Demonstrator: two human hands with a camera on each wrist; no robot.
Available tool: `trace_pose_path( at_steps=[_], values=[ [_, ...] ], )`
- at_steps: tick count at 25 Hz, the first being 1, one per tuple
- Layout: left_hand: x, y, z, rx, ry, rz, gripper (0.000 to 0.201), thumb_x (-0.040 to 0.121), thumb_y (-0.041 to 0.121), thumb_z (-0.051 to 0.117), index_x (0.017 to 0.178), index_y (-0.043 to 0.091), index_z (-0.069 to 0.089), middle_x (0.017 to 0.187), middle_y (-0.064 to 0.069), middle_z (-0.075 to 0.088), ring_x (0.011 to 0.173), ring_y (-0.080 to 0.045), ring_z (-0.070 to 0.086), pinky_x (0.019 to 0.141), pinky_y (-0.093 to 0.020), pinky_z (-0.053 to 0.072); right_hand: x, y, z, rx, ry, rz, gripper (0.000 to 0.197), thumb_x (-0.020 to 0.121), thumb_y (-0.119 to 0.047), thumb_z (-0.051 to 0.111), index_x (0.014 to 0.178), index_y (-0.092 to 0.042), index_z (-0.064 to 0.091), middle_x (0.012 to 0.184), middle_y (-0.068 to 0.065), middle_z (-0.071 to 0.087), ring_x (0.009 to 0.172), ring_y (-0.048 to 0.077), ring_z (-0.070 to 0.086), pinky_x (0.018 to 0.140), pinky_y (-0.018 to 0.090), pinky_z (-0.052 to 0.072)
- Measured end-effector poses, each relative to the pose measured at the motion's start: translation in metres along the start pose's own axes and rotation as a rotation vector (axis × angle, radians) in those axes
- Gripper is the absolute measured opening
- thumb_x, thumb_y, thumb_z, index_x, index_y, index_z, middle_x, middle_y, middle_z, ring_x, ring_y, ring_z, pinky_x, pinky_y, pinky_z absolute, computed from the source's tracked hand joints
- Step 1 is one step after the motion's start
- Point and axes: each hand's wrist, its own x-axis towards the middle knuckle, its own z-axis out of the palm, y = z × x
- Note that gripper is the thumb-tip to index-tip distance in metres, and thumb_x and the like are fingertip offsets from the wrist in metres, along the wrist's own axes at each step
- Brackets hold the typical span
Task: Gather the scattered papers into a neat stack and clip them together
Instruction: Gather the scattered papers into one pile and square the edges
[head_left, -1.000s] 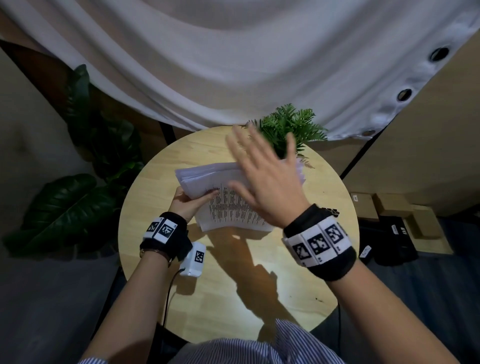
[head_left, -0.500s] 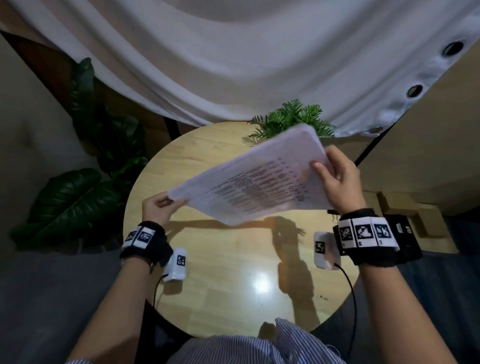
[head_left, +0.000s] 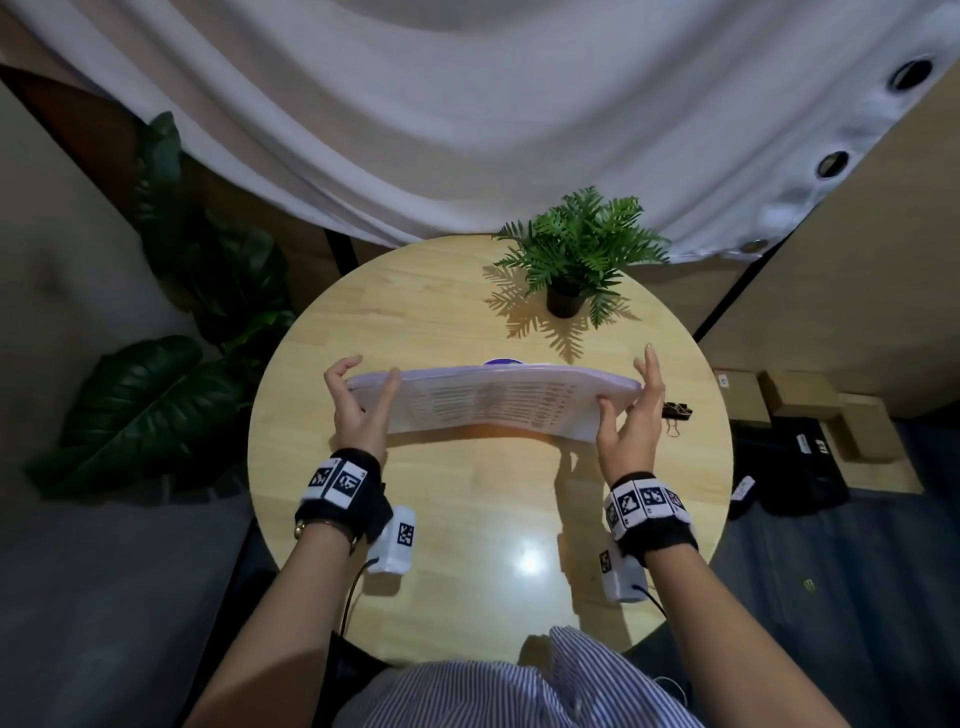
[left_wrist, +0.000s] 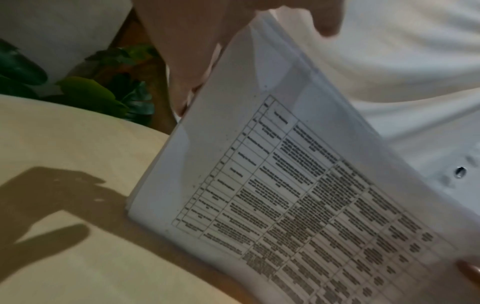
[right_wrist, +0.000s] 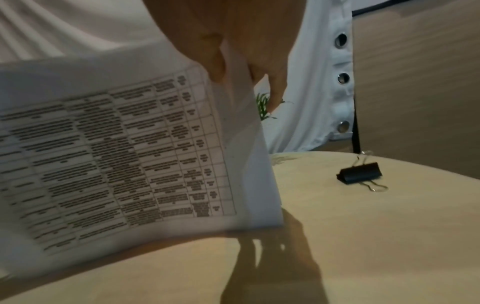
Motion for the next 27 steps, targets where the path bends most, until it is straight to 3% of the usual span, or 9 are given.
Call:
trace_pose_path(
  at_steps=[2,5,7,12,17,20,22,24,27],
  values=[
    [0.006,0.009,0.005,-0.036,0.01,0.027,0.029,0.081,0.059,0.045,0.102,0.04,0.043,0.105,-0.005,0.048,0.088,-0.024,0.051,0.075,-0.035,0.039,0.006,-0.009,0.001,-0.082,0.012,-0.1,0.068,0.09,0.002,0.05,0.142,-0.035,0.026,0.149,0.014,0.028,0.122,-0.014,0.034,0.099,-0.004,0.025],
    [0.013,0.014,0.01,-0.068,0.072,-0.035,0.017,0.08,0.059,0.043,0.079,0.043,0.048,0.088,0.001,0.053,0.084,-0.025,0.054,0.071,-0.039,0.041,0.012,-0.018,0.001,-0.229,-0.051,-0.193,0.057,0.087,0.004,0.053,0.135,-0.027,0.049,0.152,0.016,0.023,0.097,-0.011,0.037,0.096,-0.003,0.028],
    [0.016,0.015,0.011,-0.069,0.065,-0.072,0.014,0.081,0.057,0.046,0.082,0.043,0.048,0.09,0.001,0.054,0.086,-0.027,0.056,0.069,-0.045,0.046,0.015,-0.021,0.0,-0.237,-0.05,-0.221,0.052,0.089,0.0,0.055,0.137,-0.019,0.049,0.151,0.021,0.021,0.097,-0.014,0.032,0.091,-0.011,0.021],
    [0.019,0.021,0.014,-0.12,0.103,-0.064,0.008,0.086,0.039,0.053,0.079,0.039,0.049,0.083,0.005,0.051,0.079,-0.023,0.053,0.069,-0.035,0.04,0.019,-0.023,-0.006,-0.294,-0.106,-0.189,0.051,0.088,-0.004,0.057,0.135,-0.024,0.05,0.152,0.013,0.022,0.098,0.002,0.041,0.095,0.016,0.036],
    [0.024,0.026,0.016,-0.109,0.155,-0.108,0.01,0.083,0.037,0.049,0.078,0.045,0.047,0.096,-0.001,0.055,0.085,-0.028,0.055,0.077,-0.039,0.041,0.023,-0.017,-0.011,-0.347,-0.162,-0.219,0.047,0.088,-0.004,0.055,0.13,-0.025,0.054,0.148,0.01,0.032,0.095,0.01,0.05,0.087,0.021,0.044],
    [0.023,0.026,0.011,-0.045,0.017,-0.094,0.022,0.086,0.031,0.057,0.1,0.041,0.043,0.108,-0.008,0.055,0.089,-0.026,0.057,0.065,-0.027,0.049,0.026,-0.013,-0.012,-0.408,-0.164,-0.242,0.036,0.085,-0.009,0.056,0.118,-0.022,0.06,0.117,0.006,0.06,0.089,0.02,0.061,0.081,0.033,0.053],
    [0.02,0.024,0.006,0.113,-0.095,-0.012,0.045,0.082,0.017,0.068,0.114,0.03,0.038,0.111,-0.007,0.051,0.092,-0.02,0.052,0.067,-0.016,0.049,0.03,-0.02,-0.01,-0.614,-0.152,-0.211,0.031,0.082,-0.017,0.057,0.111,-0.026,0.06,0.094,0.0,0.068,0.087,0.025,0.064,0.085,0.039,0.044],
    [0.017,0.025,0.006,0.251,-0.106,0.094,0.036,0.083,0.003,0.063,0.107,0.02,0.043,0.109,-0.006,0.05,0.092,-0.019,0.05,0.064,-0.013,0.046,0.036,-0.036,-0.005,-0.826,-0.177,-0.196,0.028,0.079,-0.024,0.061,0.108,-0.027,0.061,0.089,-0.001,0.07,0.092,0.025,0.063,0.096,0.048,0.033],
    [0.012,0.041,0.015,0.285,-0.159,0.275,0.023,0.084,-0.002,0.057,0.098,0.012,0.046,0.098,0.0,0.053,0.086,-0.004,0.054,0.071,-0.026,0.048,0.048,-0.072,0.013,-0.827,-0.413,-0.24,0.033,0.083,-0.025,0.063,0.115,-0.027,0.058,0.093,0.002,0.071,0.096,0.025,0.064,0.098,0.047,0.037]
  ],
)
